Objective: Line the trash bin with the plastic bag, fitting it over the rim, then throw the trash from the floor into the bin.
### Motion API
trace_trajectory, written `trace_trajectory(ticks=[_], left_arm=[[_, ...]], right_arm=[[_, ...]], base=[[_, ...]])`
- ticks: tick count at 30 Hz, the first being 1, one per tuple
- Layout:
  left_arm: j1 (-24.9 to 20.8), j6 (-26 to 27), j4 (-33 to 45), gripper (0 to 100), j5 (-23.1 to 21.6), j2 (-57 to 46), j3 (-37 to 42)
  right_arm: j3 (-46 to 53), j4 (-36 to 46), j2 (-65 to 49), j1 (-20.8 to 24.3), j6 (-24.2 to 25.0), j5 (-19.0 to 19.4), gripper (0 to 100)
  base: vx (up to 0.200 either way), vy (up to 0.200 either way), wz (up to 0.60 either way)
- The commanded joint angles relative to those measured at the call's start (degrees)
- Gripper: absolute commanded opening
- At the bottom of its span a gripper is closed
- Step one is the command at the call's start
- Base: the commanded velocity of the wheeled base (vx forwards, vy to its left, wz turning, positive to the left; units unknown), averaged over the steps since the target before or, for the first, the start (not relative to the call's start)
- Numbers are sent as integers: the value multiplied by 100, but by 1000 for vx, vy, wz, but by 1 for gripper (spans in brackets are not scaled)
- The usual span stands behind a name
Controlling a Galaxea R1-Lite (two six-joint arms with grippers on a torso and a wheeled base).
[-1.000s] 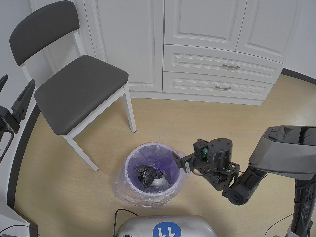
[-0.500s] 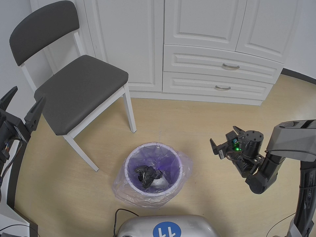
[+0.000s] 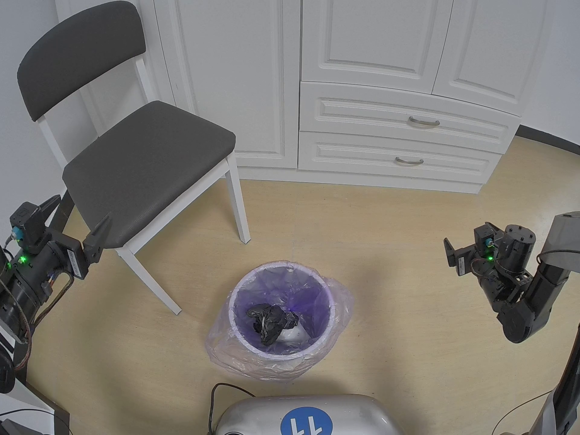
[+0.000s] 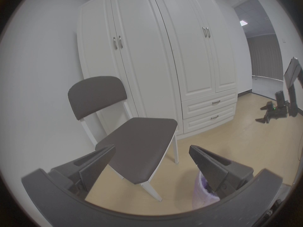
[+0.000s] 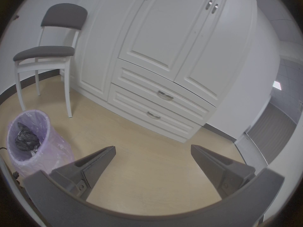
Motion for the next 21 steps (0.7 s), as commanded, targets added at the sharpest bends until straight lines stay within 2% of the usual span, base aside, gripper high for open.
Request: trace_trajectory(ticks=[1,4,9,11,12,14,18,21], left_arm=[[80,-6,-98,100,11,528,77],[80,-14,-230,100,11,704,121],[124,-23,-1039,100,11,1354,341],[141,-32,-1153,100,20,1486,367],[141,-58,-1522,100,37,1899,543],[133,-85,-2041,100,29,2269,754],[141,-102,-3060,100,37,2954,982],[185,-401,-3025,100,37,2963,1096]], right_arm=[[425,-102,-445,-159,241,-21,100],[724,-102,-577,-159,452,-47,100],[1611,-102,-1104,-159,1331,-65,100],[1717,-102,-1174,-151,1462,-65,100],[1989,-102,-1324,-151,1832,-82,100],[2147,-102,-1447,-151,2157,-82,100],[2464,-102,-1675,-159,2517,-82,100],[2754,-102,-1939,-159,2702,-100,100]], base=[[0,0,0],[0,0,0],[0,0,0],[0,0,0],[0,0,0],[0,0,0],[0,0,0],[0,0,0]])
